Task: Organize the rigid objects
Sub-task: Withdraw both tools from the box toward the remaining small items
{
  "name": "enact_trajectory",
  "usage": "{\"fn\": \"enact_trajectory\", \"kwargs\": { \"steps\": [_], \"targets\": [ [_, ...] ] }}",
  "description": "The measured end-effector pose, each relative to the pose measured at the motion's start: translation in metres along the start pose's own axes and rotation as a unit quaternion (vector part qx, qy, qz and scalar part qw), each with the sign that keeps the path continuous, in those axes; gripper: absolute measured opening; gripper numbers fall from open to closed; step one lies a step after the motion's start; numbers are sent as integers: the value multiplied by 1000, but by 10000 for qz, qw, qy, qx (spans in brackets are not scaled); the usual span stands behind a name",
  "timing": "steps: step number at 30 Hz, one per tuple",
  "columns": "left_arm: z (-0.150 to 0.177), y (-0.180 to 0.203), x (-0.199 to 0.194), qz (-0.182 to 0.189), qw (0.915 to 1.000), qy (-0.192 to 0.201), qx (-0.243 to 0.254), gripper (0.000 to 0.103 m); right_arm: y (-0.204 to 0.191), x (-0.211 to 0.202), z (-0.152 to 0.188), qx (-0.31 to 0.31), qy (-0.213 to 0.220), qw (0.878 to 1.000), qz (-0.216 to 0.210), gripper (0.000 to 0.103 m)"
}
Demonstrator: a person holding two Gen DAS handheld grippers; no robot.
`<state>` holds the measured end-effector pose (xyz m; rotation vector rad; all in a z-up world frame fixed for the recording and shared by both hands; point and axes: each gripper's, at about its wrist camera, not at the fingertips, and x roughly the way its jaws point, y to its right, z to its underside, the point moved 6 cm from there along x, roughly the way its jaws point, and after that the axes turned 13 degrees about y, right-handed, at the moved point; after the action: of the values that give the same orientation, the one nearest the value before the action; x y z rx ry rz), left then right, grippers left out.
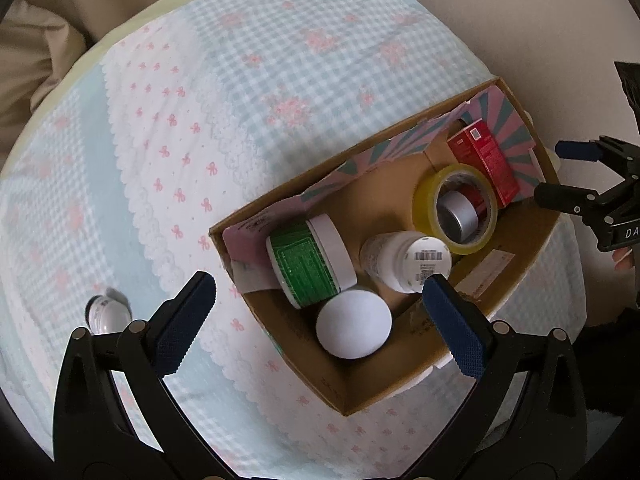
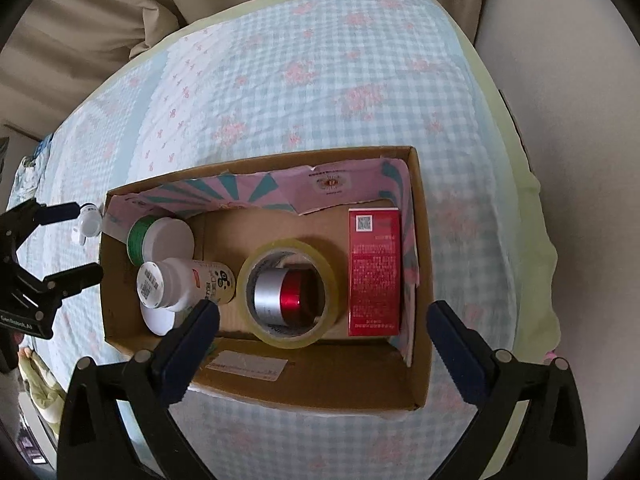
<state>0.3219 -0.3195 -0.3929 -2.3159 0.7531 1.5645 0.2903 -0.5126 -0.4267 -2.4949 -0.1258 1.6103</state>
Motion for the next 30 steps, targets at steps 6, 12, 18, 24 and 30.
{"fn": "enact_trajectory", "kwargs": {
  "steps": [6, 12, 18, 24, 30],
  "targets": [
    [3, 5, -11, -21, 10000, 48, -17, 103, -3, -10, 0, 29, 98, 9999, 34, 103],
    [7, 10, -29, -47, 9998, 187, -64, 103, -5, -27, -1, 51, 260, 9996, 77, 103],
    [10, 15, -61, -134, 9989, 428, -111, 103, -13, -49, 2, -32, 430, 9990, 150, 103],
    [17, 13, -108, -271, 9964, 724, -355, 103, -33, -85, 1, -345, 668, 9966, 329, 103],
    [37, -9, -168, -554, 9901, 1074, -714, 103, -71, -124, -5, -720, 991, 9919, 340, 103]
  ]
}}
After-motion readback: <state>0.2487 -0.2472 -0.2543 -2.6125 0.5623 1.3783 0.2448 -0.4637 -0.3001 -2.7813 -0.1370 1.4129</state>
